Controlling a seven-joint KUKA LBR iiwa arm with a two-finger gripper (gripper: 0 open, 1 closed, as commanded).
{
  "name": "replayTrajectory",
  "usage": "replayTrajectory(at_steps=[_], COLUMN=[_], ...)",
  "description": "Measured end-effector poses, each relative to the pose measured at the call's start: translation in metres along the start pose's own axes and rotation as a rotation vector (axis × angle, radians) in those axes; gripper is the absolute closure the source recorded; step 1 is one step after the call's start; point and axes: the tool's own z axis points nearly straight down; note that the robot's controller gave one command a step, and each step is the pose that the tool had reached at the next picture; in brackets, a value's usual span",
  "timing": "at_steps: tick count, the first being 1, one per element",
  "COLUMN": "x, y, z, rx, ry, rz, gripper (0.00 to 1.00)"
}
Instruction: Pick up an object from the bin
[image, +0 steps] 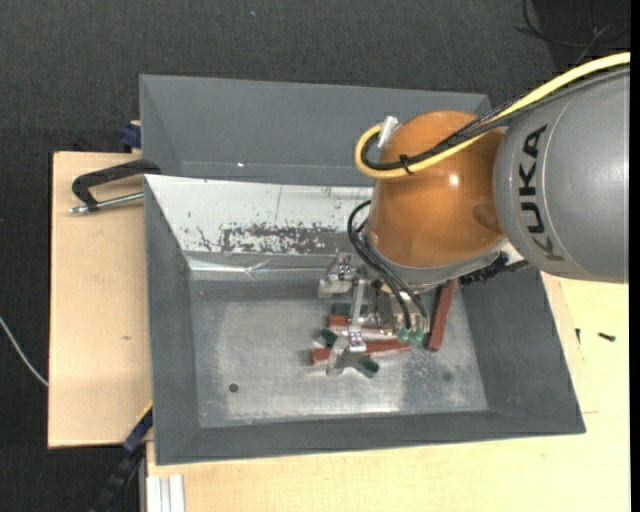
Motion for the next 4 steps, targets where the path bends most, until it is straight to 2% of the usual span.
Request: replayTrajectory(at_steps=[1, 2, 3, 4], x=[-0.022, -0.032, -0.033, -0.034], y=[-0.054, -0.077, -0.085, -0.089], z=[0.089, 0.139, 0.146, 0.148], rx=[-0.001, -0.001, -0.009, -0.002], ry=[-0.006, 0.0, -0.017, -0.024], rz=[0.028, 0.295, 0.275, 0.107], gripper=[0.0, 0.0, 0.0, 0.0])
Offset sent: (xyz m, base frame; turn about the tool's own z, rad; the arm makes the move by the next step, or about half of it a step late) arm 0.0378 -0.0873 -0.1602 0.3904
